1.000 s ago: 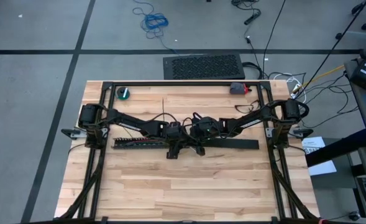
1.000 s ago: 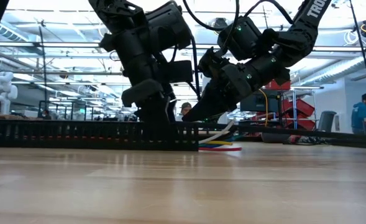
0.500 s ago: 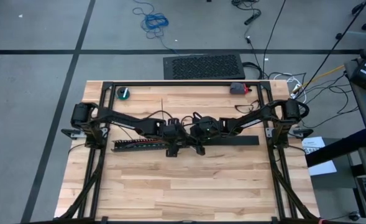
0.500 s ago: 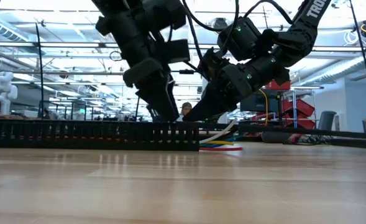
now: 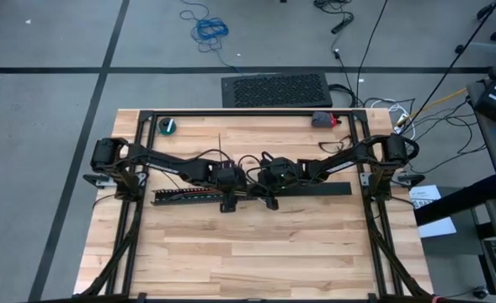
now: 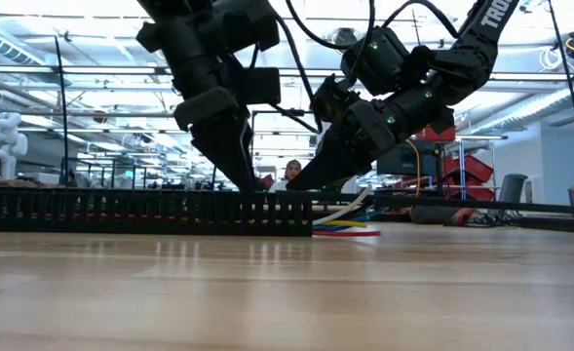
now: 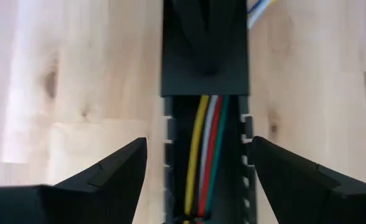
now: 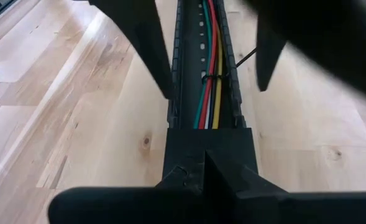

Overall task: Ziptie cables
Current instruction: Insert the cable duct cover

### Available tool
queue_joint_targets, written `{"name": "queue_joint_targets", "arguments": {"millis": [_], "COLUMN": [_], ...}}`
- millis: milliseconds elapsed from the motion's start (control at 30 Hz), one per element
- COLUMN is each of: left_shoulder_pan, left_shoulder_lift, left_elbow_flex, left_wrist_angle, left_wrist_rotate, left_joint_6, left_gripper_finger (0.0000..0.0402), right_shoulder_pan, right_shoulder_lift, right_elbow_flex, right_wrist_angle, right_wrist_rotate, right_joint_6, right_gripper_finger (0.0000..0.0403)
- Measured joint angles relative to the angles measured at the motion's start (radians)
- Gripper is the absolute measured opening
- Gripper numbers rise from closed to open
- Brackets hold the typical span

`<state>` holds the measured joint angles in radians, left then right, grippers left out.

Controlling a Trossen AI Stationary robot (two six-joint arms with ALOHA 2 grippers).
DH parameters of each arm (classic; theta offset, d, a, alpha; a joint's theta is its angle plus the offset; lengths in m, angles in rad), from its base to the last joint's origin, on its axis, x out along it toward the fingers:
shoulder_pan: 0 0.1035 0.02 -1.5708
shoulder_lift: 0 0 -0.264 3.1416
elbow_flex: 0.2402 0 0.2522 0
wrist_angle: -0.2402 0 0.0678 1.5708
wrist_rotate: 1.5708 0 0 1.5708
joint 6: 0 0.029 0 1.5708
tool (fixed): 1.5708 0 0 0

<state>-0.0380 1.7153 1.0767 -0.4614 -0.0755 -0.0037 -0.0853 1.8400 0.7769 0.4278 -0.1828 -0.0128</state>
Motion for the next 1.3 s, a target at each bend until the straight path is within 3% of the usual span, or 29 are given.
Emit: {"name": "queue_joint_targets", "arguments": {"millis": [233,600,800,1100,1300], "left_shoulder_pan": [-0.003,-0.003,-0.005,-0.007,-0.008], "left_shoulder_lift": [0.006,0.077,0.087,0.081,0.083], "left_elbow_flex": [-0.005,-0.051,-0.08,-0.173,-0.199], "left_wrist_angle": [0.001,0.206,0.204,0.343,0.405], "left_wrist_rotate": [0.056,0.026,-0.031,-0.058,-0.064], "left_joint_6": [-0.01,-0.026,-0.07,-0.106,-0.115], "left_gripper_finger": [0.0289,0.0288,0.0286,0.0229,0.0227], "right_shoulder_pan": [0.0,0.0,0.0,0.001,0.001], "right_shoulder_lift": [0.0,0.0,0.0,0.0,0.031], "right_elbow_flex": [0.0,-0.001,-0.001,-0.001,0.046], "right_wrist_angle": [0.0,0.001,0.002,0.004,-0.009], "right_wrist_rotate": [-0.001,-0.001,-0.001,0.0,-0.005], "right_joint_6": [0.004,0.012,0.02,0.027,0.021], "right_gripper_finger": [0.0,0.0,0.0,0.0,0.0]}}
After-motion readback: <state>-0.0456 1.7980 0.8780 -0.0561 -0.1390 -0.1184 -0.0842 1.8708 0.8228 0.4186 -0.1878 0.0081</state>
